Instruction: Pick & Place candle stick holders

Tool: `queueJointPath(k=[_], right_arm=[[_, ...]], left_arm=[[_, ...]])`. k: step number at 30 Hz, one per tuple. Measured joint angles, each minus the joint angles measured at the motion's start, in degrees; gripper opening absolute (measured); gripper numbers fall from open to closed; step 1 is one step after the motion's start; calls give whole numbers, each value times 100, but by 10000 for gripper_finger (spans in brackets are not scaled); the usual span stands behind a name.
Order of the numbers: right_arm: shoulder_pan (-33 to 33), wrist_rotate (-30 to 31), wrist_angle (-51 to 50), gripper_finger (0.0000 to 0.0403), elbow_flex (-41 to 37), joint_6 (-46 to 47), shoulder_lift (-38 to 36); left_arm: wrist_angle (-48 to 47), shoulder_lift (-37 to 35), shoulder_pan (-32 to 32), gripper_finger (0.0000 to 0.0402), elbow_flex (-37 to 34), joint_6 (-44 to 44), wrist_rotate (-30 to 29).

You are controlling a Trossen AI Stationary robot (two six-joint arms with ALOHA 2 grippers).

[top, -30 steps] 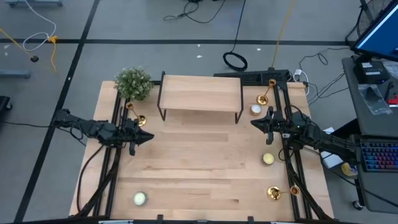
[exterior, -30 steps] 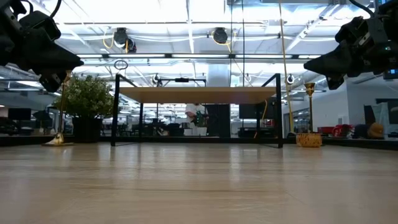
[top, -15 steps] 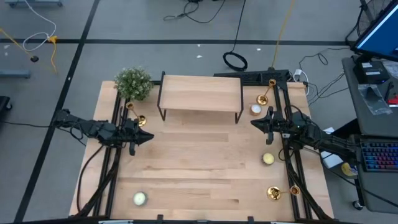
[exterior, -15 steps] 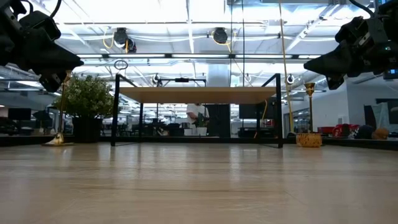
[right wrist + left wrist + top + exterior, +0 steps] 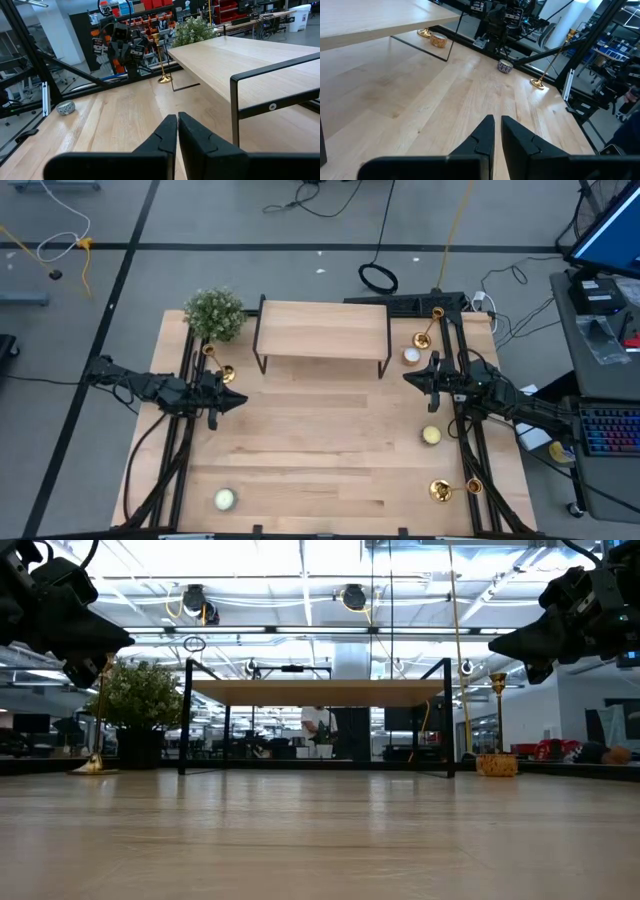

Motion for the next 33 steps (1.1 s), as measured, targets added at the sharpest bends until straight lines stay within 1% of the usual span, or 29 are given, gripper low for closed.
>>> queueJointPath(k=[16, 19, 22, 26, 30, 33], right_arm=[[-1, 1, 0, 9, -1, 2, 1], [-1, 1, 0, 8, 0, 1, 1], [-1, 1, 0, 8, 1, 2, -1], [1, 1, 0, 9, 1, 1, 1], [1, 8, 0, 9, -1, 0, 0], [1, 12, -1, 8, 0, -35, 0]], left_arm=[[1, -2, 2, 33, 0, 2, -42], [3, 1, 2, 33, 2, 2, -221], [99, 1, 1, 33, 0, -23, -575], [837, 1, 2, 33, 0, -155, -1056], [2023, 0, 2, 33, 0, -460, -1153], [3129, -2, 2, 33, 0, -458, -1152]])
